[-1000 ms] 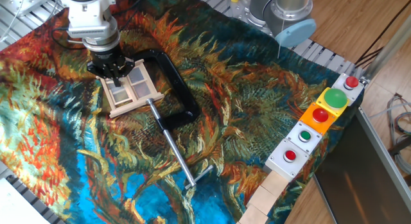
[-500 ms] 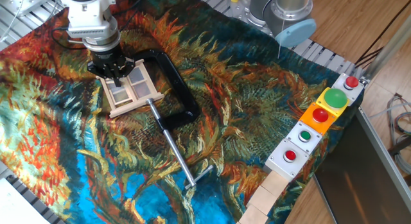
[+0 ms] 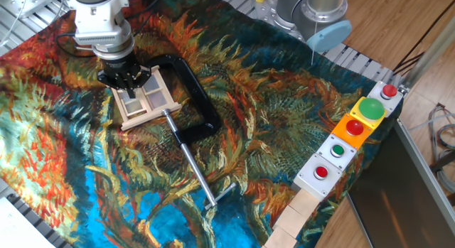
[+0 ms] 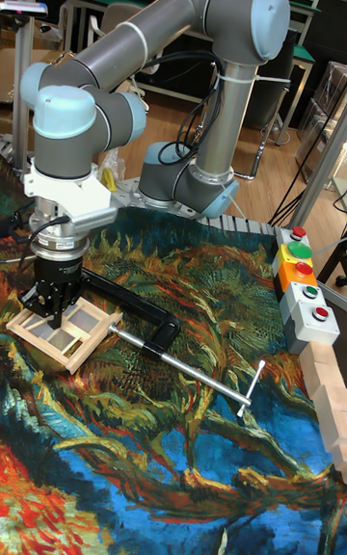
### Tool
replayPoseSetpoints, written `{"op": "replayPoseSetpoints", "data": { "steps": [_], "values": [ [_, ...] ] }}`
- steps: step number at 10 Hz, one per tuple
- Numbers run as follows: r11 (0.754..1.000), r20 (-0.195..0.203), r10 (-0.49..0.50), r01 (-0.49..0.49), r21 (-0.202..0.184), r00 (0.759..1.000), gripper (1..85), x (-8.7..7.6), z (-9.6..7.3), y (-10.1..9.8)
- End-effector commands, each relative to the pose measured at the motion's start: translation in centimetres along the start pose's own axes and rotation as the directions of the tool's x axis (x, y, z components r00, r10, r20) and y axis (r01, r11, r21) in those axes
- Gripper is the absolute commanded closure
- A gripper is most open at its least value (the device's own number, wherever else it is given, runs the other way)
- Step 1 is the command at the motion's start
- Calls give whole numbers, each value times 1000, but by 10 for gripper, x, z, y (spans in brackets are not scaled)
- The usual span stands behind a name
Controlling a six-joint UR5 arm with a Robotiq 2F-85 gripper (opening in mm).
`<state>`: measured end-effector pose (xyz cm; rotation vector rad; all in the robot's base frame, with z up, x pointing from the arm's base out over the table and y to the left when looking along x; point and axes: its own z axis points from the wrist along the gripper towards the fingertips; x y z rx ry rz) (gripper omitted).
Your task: Open a sliding window
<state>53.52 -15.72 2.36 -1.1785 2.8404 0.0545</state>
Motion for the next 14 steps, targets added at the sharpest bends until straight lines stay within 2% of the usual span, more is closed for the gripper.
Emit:
{"op": "replayPoseSetpoints", "data": {
  "steps": [1,3,8,14],
  "values": [
    [1000,17,8,-8,-4,1000,843,-12,-2,2],
    [1000,15,5,-5,9,1000,843,-19,5,2],
    [1000,13,11,-11,4,1000,843,-33,0,7],
    [1000,20,7,-7,4,1000,843,-36,5,4]
  ]
}}
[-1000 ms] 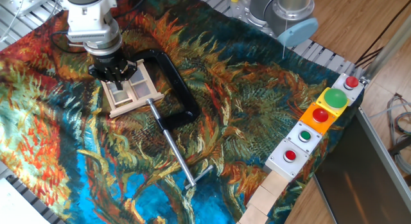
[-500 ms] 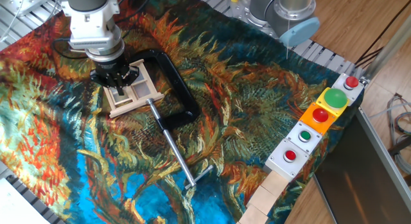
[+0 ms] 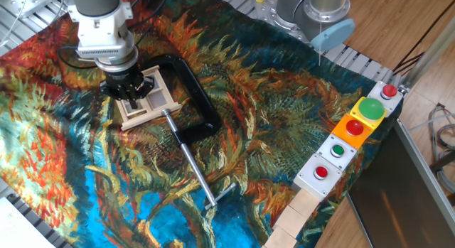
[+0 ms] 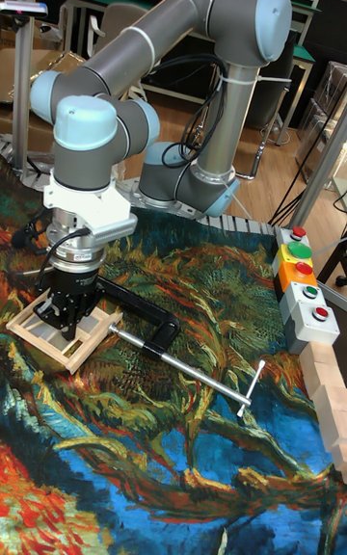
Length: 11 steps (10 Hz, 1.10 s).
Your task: Open a sliding window
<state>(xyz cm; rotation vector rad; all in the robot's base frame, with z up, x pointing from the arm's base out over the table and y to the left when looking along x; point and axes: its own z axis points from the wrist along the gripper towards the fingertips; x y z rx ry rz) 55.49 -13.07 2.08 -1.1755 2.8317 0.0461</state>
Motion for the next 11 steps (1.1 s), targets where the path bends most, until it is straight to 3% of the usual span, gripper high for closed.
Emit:
{"op": "replayPoseSetpoints", "data": {
  "steps": [1,11],
  "values": [
    [1000,14,8,-7,-5,1000,843,-4,0,0],
    [1000,22,8,-8,-11,1000,843,-5,3,0]
  ]
}}
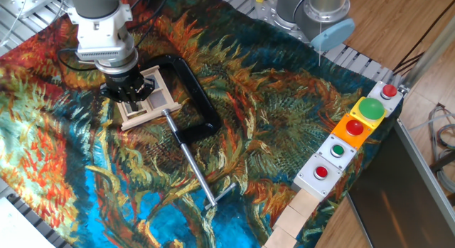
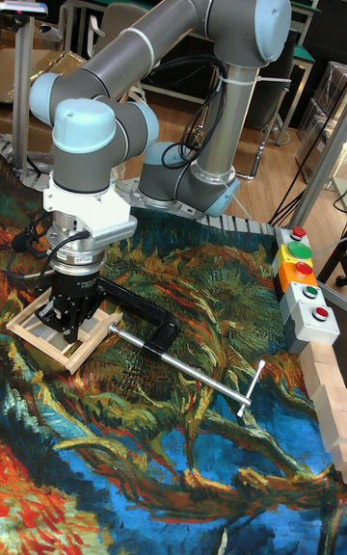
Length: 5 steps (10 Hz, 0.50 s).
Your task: Open a sliding window
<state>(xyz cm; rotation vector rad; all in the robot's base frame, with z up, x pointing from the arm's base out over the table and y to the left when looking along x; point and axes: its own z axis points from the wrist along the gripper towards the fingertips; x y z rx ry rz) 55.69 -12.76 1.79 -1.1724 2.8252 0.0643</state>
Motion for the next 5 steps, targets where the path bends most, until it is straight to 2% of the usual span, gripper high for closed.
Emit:
{"op": "replayPoseSetpoints", "data": {
  "steps": [1,5],
  "values": [
    [1000,11,7,-7,-2,1000,843,-2,0,-1],
    [1000,15,-3,3,-4,1000,843,5,2,-2]
  ]
}}
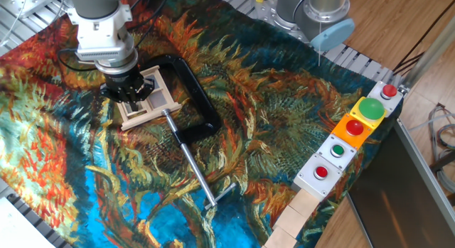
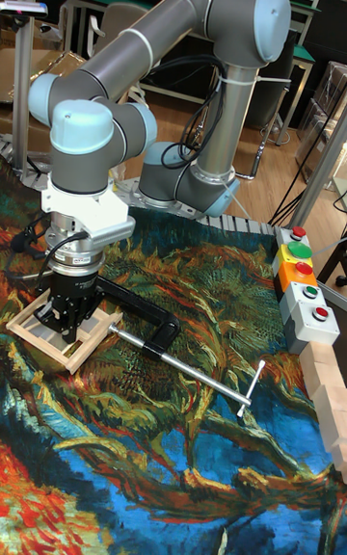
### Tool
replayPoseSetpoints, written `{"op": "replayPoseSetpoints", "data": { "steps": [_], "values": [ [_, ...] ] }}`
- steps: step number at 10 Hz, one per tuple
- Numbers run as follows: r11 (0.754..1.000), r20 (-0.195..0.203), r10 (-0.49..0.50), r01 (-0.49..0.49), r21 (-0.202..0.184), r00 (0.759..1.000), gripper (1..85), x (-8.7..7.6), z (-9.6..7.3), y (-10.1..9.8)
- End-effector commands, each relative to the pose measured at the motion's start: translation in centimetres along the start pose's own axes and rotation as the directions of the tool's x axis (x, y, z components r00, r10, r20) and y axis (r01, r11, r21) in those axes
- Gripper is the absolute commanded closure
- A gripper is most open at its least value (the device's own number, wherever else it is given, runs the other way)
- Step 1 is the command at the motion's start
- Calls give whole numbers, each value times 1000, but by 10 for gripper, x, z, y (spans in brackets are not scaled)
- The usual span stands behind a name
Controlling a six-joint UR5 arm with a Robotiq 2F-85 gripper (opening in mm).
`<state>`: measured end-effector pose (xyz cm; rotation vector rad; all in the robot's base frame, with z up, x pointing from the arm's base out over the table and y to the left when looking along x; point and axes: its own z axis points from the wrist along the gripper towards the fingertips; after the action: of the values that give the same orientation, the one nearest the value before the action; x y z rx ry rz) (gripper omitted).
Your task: Open a sliding window
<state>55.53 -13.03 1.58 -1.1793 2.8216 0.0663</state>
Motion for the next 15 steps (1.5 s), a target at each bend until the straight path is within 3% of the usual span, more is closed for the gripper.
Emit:
{"op": "replayPoseSetpoints", "data": {
  "steps": [1,15],
  "values": [
    [1000,14,0,0,-3,1000,843,3,1,-1],
    [1000,9,-14,14,4,1000,843,17,4,-5]
  ]
}}
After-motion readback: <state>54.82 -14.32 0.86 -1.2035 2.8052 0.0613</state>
